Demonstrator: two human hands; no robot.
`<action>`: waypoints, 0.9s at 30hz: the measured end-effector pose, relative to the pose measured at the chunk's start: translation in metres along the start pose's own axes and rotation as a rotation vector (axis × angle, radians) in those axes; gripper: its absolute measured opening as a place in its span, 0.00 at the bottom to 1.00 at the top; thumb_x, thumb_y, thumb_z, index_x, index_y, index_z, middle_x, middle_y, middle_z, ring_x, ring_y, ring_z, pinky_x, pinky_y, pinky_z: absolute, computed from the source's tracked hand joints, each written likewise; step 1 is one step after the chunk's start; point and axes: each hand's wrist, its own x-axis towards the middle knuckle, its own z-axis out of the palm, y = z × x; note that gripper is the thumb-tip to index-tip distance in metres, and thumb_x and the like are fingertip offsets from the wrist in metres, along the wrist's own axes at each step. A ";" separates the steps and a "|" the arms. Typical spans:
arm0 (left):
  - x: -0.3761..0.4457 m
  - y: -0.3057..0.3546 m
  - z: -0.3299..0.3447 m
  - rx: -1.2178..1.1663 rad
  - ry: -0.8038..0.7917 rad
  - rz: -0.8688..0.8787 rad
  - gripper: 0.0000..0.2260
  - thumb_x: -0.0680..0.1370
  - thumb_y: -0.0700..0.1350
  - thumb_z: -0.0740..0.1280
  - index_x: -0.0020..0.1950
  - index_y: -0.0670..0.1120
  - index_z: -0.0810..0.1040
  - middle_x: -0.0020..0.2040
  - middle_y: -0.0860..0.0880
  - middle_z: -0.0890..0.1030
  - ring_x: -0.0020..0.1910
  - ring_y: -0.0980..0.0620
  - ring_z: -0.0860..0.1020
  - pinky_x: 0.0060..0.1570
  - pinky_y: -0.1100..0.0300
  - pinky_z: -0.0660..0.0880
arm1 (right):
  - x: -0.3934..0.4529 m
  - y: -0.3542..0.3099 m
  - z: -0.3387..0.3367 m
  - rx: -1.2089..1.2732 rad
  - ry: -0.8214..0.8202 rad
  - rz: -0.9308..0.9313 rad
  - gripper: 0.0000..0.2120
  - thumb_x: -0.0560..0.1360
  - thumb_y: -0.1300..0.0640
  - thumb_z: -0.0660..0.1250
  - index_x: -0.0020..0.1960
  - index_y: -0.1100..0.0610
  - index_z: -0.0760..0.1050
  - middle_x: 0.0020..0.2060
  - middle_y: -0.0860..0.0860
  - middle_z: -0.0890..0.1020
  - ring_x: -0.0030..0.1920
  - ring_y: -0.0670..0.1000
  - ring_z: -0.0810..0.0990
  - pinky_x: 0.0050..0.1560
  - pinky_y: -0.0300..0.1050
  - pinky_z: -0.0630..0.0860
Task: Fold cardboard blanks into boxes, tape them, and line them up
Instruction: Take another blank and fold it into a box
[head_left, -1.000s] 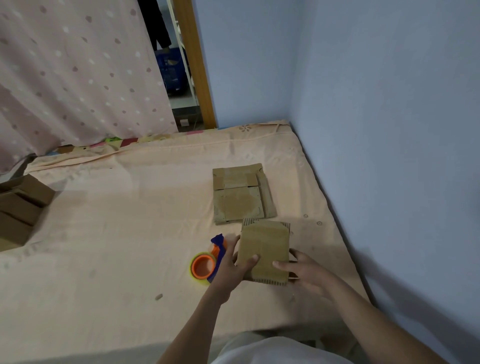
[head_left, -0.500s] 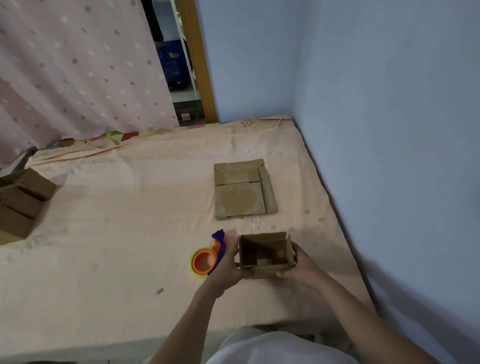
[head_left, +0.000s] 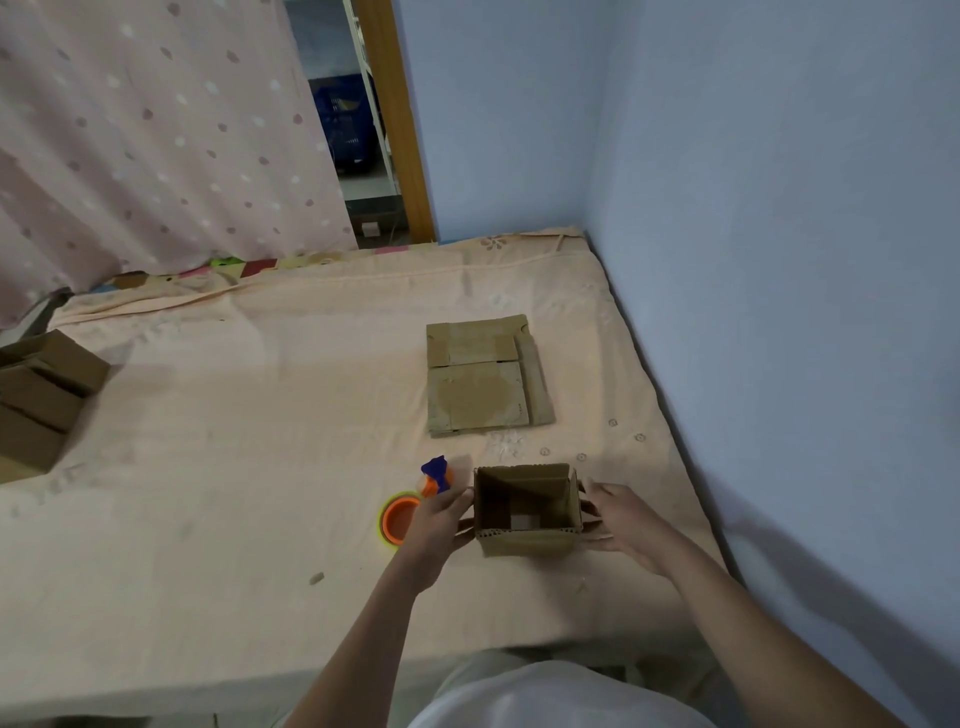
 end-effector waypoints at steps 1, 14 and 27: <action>-0.001 -0.001 0.001 0.032 0.003 0.013 0.13 0.82 0.45 0.64 0.64 0.41 0.77 0.54 0.46 0.82 0.53 0.49 0.82 0.50 0.55 0.81 | 0.002 0.000 0.000 -0.016 0.000 -0.006 0.19 0.85 0.47 0.56 0.72 0.52 0.72 0.67 0.53 0.78 0.62 0.58 0.80 0.58 0.55 0.81; 0.019 0.010 0.015 0.036 0.047 -0.051 0.09 0.84 0.43 0.60 0.56 0.42 0.78 0.55 0.45 0.81 0.54 0.48 0.80 0.58 0.49 0.79 | 0.022 -0.009 0.013 -0.081 0.059 -0.035 0.21 0.85 0.59 0.59 0.77 0.50 0.66 0.63 0.53 0.80 0.58 0.56 0.82 0.57 0.54 0.82; 0.036 0.007 0.017 0.170 -0.033 -0.027 0.12 0.82 0.40 0.64 0.66 0.44 0.73 0.54 0.52 0.79 0.51 0.55 0.78 0.55 0.56 0.77 | 0.037 -0.016 0.009 -0.111 0.077 0.047 0.27 0.80 0.62 0.66 0.78 0.54 0.64 0.70 0.55 0.74 0.60 0.60 0.80 0.51 0.56 0.84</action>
